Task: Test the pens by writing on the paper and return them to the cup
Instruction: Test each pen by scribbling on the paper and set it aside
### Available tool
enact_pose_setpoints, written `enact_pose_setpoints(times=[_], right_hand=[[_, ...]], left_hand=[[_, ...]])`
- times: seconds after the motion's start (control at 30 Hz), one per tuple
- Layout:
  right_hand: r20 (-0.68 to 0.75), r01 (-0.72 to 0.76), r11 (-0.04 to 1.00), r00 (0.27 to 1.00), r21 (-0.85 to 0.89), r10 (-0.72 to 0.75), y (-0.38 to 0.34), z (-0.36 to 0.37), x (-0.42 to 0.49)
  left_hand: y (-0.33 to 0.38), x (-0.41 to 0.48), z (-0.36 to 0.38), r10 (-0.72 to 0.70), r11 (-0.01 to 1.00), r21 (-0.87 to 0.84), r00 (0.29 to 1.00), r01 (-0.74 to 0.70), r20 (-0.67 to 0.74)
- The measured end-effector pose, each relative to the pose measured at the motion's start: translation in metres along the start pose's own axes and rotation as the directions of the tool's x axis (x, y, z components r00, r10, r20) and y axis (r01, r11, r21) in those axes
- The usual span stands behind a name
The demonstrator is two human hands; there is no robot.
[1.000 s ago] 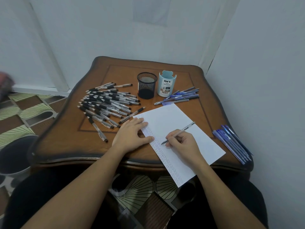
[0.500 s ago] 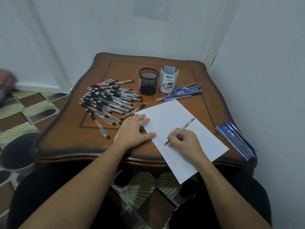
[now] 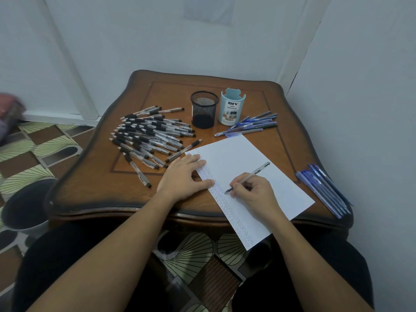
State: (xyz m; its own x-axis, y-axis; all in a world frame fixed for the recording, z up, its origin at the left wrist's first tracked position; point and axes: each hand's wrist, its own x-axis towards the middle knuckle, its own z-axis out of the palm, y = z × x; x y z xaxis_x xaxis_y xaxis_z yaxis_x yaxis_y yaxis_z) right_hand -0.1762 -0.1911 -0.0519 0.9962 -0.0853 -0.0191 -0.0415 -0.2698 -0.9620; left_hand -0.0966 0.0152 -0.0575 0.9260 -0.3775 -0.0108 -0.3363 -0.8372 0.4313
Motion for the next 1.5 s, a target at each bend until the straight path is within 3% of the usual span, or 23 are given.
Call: enact_pose_setpoints(times=[0.97, 1.13, 1.33, 1.5], right_hand=[[-0.032, 0.03, 0.999, 0.999, -0.027, -0.031, 0.002, 0.001, 0.001], [-0.089, -0.01, 0.996, 0.996, 0.086, 0.018, 0.001, -0.002, 0.009], [0.023, -0.102, 0.983, 0.995, 0.152, 0.1, -0.007, -0.008, 0.02], [0.078, -0.101, 0.993, 0.991, -0.068, 0.106, -0.024, -0.012, 0.03]], left_hand=[[0.001, 0.0, 0.0, -0.002, 1.0, 0.003, 1.0, 0.002, 0.01], [0.0, 0.0, -0.001, 0.008, 1.0, 0.01, 1.0, -0.008, 0.024], [0.001, 0.0, -0.002, 0.018, 0.999, 0.034, 0.999, -0.019, 0.037], [0.003, 0.002, -0.006, 0.0, 1.0, 0.012, 0.998, -0.001, 0.058]])
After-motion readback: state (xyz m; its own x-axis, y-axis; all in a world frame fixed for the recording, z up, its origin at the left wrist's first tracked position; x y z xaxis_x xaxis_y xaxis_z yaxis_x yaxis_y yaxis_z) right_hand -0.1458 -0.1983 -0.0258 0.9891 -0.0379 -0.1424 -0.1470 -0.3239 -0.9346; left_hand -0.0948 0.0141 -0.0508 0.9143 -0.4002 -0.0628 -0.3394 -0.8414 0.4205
